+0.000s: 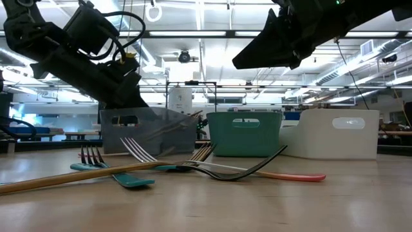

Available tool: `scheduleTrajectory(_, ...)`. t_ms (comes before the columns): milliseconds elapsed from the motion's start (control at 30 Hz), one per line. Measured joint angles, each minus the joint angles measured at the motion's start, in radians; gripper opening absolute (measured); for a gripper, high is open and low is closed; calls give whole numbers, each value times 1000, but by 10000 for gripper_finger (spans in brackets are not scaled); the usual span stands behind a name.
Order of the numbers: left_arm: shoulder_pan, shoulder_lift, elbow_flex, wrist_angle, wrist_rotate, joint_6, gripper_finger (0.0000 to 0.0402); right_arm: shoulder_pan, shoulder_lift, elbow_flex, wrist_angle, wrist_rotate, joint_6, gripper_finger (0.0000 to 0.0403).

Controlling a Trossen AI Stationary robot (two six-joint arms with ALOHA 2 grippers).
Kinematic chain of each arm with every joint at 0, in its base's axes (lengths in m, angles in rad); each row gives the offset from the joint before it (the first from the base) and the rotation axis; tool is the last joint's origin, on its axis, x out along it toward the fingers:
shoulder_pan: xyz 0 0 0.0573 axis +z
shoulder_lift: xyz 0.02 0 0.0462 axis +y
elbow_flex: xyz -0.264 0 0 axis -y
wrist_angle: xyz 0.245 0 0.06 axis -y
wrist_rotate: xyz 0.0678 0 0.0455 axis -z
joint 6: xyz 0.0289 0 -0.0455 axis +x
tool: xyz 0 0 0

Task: Sort silverware by color (type)
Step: Put the orange fork into the white bin

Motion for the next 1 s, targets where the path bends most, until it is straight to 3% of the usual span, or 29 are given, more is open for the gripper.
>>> scheduleTrajectory(467, -2, 0, 0, 11, 0, 0, 166, 0, 0, 0, 0, 0, 0, 83)
scheduleTrajectory(1000, -54, -188, 1, 17, 1, 95, 169, 0, 0, 0, 0, 0, -8, 83)
